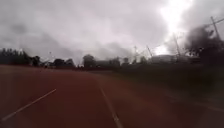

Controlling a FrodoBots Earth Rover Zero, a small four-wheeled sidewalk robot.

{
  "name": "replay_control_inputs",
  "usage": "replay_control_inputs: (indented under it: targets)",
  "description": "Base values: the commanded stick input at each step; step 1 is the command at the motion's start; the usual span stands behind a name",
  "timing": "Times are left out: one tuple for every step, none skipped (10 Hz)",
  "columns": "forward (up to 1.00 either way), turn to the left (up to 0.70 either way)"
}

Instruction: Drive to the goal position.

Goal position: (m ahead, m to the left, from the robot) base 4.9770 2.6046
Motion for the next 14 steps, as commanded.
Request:
replay_control_inputs:
  targets:
    - [0.70,0.00]
    - [0.70,0.00]
    - [0.70,0.00]
    - [0.70,0.00]
    - [0.70,0.00]
    - [0.70,0.00]
    - [0.70,0.00]
    - [0.70,0.00]
    - [0.70,0.00]
    - [0.70,0.06]
    - [0.70,0.24]
    - [0.70,0.35]
    - [0.70,0.35]
    - [0.70,0.35]
